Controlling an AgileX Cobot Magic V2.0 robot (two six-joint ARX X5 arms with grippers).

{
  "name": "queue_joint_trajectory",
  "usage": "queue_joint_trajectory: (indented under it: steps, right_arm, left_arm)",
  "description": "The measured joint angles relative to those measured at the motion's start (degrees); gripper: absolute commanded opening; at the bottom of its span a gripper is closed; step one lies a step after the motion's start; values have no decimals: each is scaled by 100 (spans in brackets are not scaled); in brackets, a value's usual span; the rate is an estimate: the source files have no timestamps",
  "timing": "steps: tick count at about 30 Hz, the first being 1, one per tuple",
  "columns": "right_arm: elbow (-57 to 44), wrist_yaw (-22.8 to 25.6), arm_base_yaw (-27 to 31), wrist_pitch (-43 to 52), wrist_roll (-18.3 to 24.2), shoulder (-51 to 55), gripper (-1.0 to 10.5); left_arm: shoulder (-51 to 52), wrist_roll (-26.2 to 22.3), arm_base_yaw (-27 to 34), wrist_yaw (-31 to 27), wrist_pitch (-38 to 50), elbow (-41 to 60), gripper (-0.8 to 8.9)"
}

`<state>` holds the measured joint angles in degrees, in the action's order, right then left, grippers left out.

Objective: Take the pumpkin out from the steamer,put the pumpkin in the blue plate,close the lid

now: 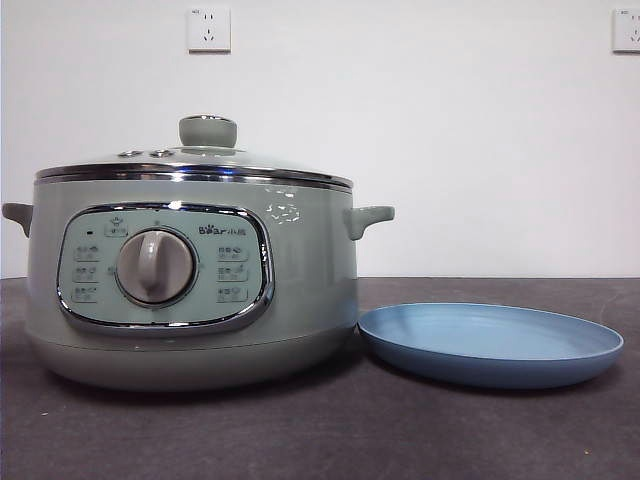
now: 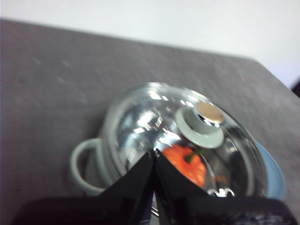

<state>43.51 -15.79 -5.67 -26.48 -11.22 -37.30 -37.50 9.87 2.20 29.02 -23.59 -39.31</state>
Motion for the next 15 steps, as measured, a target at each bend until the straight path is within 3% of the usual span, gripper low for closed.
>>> queue_joint_trajectory:
  steps: [5, 7, 8, 11, 12, 15]
  right_arm:
    - [407, -750, 0, -155, 385, -619, 9]
    - [428, -815, 0, -168, 448, -767, 84]
    - [428, -817, 0, -197, 468, -828, 169]
    - [428, -811, 0, -229, 481, -938, 403]
    - [428, -804, 0, -229, 481, -957, 447]
    - [428, -804, 0, -234, 470, -990, 457]
  left_arm:
    - [-717, -264, -31, 470, -343, -496, 0]
    - [-837, -304, -77, 511, -341, -584, 12]
    - [-868, -317, -109, 518, -337, -601, 62]
    - [-881, -332, -175, 518, -330, -601, 355]
    - [-879, -330, -201, 509, -289, -601, 412]
    - [-879, -310, -260, 452, -55, -601, 410]
